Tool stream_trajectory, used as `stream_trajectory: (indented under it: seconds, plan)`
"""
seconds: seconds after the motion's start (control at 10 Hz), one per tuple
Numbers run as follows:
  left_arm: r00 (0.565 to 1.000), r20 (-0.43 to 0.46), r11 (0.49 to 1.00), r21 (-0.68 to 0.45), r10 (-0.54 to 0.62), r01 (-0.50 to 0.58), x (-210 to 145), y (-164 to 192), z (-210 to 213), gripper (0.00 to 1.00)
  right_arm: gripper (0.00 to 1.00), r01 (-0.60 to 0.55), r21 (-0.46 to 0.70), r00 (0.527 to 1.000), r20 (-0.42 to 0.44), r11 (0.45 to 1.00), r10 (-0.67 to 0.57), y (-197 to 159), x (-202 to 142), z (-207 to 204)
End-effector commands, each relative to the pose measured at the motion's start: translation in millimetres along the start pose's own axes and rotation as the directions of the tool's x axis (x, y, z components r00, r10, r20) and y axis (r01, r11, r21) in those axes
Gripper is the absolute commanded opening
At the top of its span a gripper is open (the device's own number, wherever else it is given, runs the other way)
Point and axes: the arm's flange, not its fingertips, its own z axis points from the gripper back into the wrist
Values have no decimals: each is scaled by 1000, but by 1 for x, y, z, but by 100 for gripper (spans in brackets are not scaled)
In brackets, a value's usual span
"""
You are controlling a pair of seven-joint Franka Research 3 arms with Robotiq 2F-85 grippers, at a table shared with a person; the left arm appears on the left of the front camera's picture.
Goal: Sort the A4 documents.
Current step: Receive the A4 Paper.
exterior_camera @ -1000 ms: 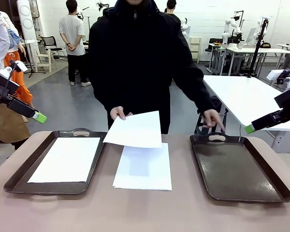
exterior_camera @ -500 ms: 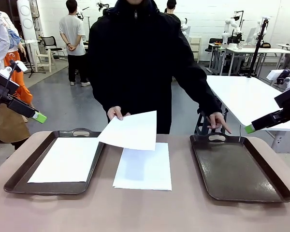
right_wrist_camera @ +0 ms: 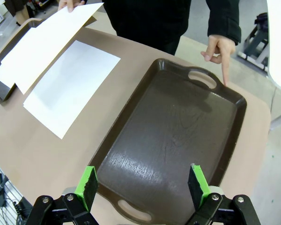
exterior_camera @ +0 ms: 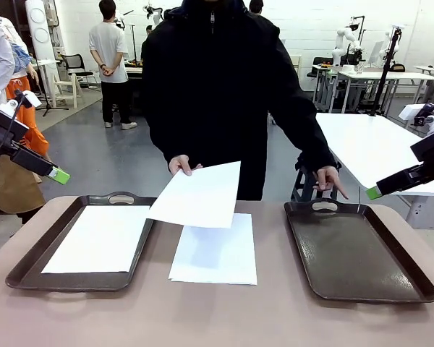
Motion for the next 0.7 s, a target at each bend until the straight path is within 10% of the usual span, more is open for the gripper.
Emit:
stream_trajectory:
  seconds: [0.0, 0.6]
  plan:
    - [1000, -6, 1000, 4, -12, 12, -2, -1, 1, 100, 100, 4, 14, 1000, 0, 1000, -4, -1, -1, -2]
    - [1000, -6, 1000, 4, -12, 12, -2, -1, 1, 100, 100, 164, 97, 986, 10, 982, -166, -7, 10, -22]
